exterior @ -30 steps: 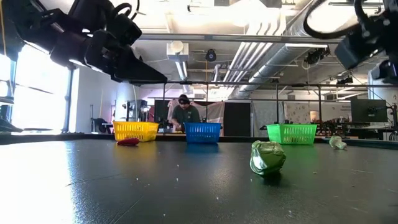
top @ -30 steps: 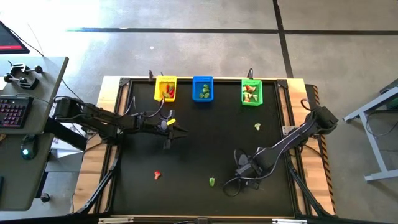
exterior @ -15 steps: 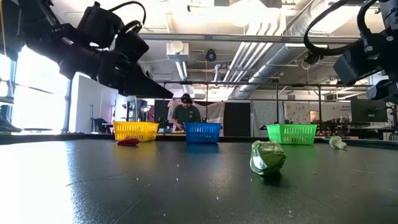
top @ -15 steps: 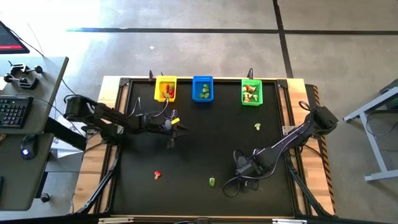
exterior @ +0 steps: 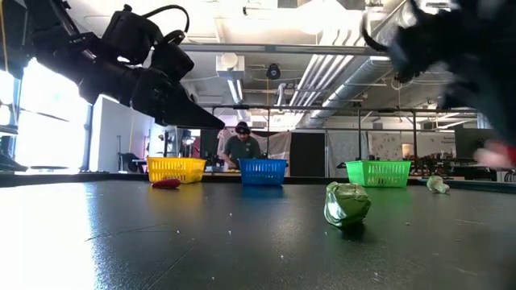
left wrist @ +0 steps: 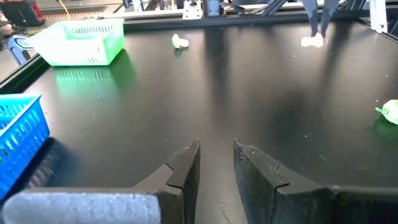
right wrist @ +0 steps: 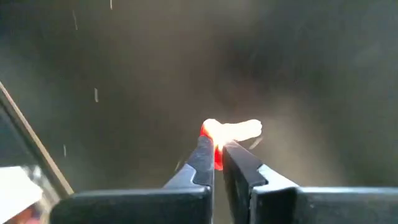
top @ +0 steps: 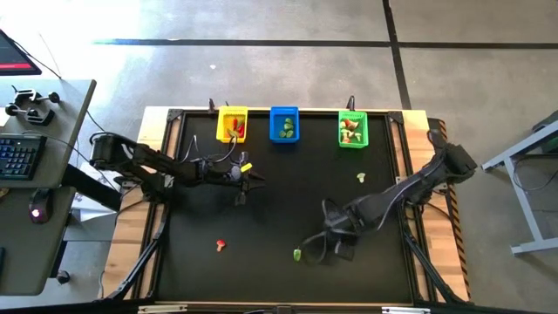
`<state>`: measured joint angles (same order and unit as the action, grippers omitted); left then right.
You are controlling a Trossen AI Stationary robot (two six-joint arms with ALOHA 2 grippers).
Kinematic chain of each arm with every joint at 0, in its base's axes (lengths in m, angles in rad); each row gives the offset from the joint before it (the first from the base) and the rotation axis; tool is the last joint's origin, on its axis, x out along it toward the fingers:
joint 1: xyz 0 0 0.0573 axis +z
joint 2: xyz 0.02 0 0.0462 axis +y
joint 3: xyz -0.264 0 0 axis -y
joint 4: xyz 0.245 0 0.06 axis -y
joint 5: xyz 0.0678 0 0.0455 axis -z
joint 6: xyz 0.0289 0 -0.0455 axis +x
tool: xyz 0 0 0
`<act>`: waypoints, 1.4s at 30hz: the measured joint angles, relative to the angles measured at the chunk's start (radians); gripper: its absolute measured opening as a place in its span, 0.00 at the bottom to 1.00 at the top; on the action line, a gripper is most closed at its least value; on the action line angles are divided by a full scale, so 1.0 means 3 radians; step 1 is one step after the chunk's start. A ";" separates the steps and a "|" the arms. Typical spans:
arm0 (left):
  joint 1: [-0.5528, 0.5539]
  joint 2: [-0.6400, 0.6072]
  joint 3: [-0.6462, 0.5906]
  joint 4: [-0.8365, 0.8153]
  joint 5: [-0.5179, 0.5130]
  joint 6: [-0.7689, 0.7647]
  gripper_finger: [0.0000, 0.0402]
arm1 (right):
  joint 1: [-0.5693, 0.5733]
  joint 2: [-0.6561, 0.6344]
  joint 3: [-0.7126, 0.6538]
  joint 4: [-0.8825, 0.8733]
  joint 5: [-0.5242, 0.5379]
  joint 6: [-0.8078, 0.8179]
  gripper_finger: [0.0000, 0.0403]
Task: Sort produce into baskets
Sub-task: Put the orange mushroom into the green bin, then put the orange mushroom into the yellow bin
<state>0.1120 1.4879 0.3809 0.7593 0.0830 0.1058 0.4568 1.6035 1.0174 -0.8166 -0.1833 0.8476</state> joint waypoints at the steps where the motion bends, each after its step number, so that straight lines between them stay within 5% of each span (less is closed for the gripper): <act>1: 0.0000 0.0000 0.0000 0.0003 0.0000 0.0001 0.20 | -0.0069 -0.0049 0.0034 -0.0002 0.0094 -0.0067 0.01; 6: 0.0022 0.0000 0.0000 0.0023 -0.0003 0.0003 0.20 | -0.0662 -0.0356 0.0097 -0.0149 0.0547 -0.0544 0.00; 12: 0.0080 0.0000 0.0000 0.0032 -0.0005 0.0009 0.20 | -0.1946 -0.0468 0.0097 -0.0375 0.0958 -0.1362 0.01; 17: 0.0116 -0.0001 0.0000 0.0033 -0.0003 -0.0003 0.20 | -0.2957 -0.0466 0.0097 -0.0332 0.1040 -0.2030 0.01; 23: 0.0114 0.0000 0.0000 0.0032 -0.0001 -0.0089 0.20 | -0.3717 -0.0434 0.0097 -0.0187 0.1215 -0.2564 0.01; 32: 0.0097 0.0000 0.0001 -0.0029 0.0054 -0.0051 0.20 | -0.4348 -0.0065 0.0097 0.0247 0.1088 -0.2915 0.05; 42: -0.0063 -0.0153 0.0001 -0.0264 0.0053 0.0100 0.19 | -0.4464 0.0268 0.0095 0.0246 0.1408 -0.2972 0.35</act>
<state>0.0930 1.4421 0.3813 0.6800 0.0988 0.1356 -0.8825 1.6839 1.0458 -0.7429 0.2390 -0.0441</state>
